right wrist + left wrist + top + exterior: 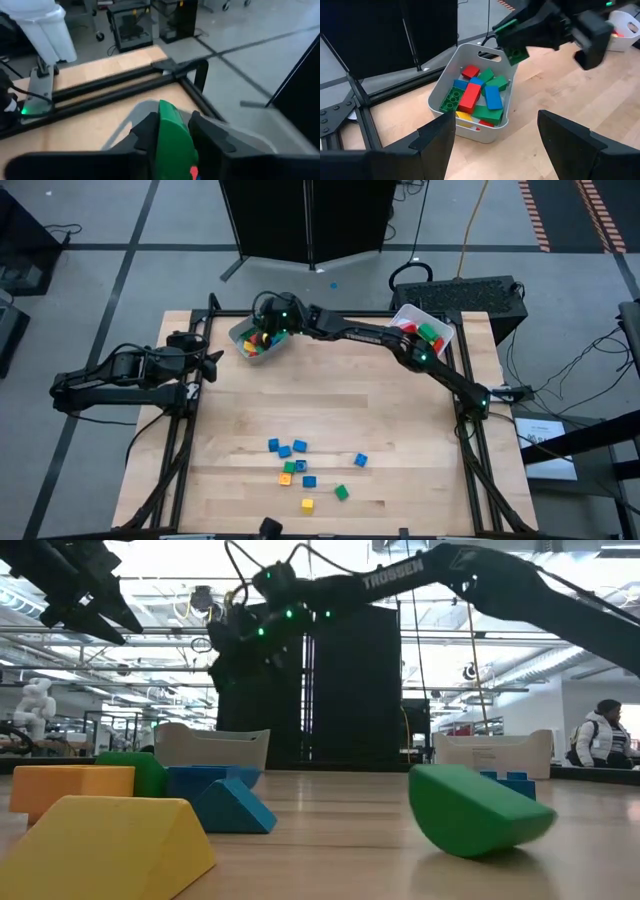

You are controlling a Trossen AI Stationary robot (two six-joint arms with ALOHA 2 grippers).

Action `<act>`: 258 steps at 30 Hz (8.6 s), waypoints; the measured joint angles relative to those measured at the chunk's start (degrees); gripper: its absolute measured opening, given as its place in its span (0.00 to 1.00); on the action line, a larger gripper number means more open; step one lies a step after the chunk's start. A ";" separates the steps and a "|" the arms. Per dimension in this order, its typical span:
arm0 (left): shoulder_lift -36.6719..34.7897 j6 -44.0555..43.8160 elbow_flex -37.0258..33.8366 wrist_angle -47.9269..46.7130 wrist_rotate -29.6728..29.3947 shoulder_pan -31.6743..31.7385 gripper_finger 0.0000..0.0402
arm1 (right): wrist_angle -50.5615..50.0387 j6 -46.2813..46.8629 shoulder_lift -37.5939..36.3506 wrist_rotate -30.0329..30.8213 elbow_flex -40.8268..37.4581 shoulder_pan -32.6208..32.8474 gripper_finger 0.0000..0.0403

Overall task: Sort blocks by size
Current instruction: Put the 4 stud green game piece into the gray bin, then put the half cylindrical blue block into the gray bin, then put the triangular blue block into the gray bin

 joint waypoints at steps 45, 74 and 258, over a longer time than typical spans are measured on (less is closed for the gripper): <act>0.26 0.36 0.00 -0.09 0.80 -0.02 0.70 | -40.85 14.52 -4.17 2.06 -7.34 29.63 0.60; 0.26 0.49 0.00 -0.07 0.84 -0.01 0.70 | -34.15 17.88 -4.54 2.58 -20.58 30.65 0.27; 0.26 0.45 0.02 -0.17 1.69 -0.02 0.70 | -37.71 9.89 -0.30 -3.57 -2.05 17.56 0.29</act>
